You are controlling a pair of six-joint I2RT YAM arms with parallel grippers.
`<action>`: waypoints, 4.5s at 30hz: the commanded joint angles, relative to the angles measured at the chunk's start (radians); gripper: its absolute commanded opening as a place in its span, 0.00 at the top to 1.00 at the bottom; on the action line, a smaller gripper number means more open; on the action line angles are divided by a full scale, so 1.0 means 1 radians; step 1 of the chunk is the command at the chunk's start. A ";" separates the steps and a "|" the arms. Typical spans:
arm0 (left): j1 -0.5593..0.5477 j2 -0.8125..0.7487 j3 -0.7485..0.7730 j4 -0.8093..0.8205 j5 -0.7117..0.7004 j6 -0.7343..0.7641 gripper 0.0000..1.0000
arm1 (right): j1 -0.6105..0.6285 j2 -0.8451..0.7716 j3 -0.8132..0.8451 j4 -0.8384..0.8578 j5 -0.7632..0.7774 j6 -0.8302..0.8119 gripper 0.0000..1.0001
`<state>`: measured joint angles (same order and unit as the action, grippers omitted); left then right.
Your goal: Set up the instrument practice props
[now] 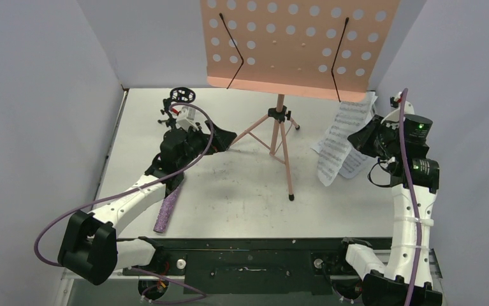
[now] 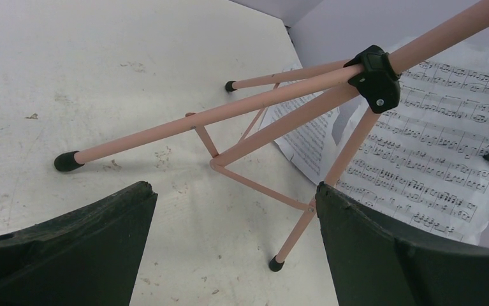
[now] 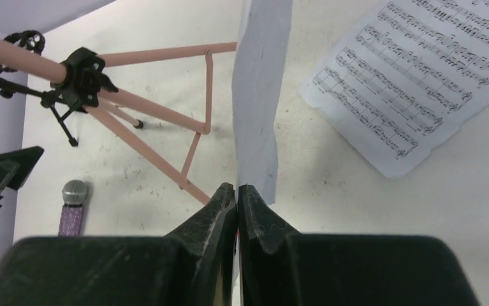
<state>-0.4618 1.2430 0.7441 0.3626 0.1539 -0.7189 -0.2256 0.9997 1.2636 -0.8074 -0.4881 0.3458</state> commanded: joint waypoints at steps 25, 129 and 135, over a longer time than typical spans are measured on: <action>0.013 -0.086 0.015 0.067 0.011 -0.073 0.03 | 0.048 -0.060 0.058 0.126 -0.544 0.130 0.95; 0.053 -0.319 0.003 0.237 0.662 0.501 0.66 | 0.860 -0.031 -0.030 0.432 -0.235 -0.820 0.95; 0.053 -0.336 -0.004 0.224 0.647 0.492 0.96 | 0.861 -0.036 -0.050 0.483 -0.199 -0.763 0.95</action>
<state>-0.4042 0.9310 0.7010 0.5514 0.8143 -0.2173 0.6304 0.9951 1.2217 -0.4301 -0.7174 -0.4625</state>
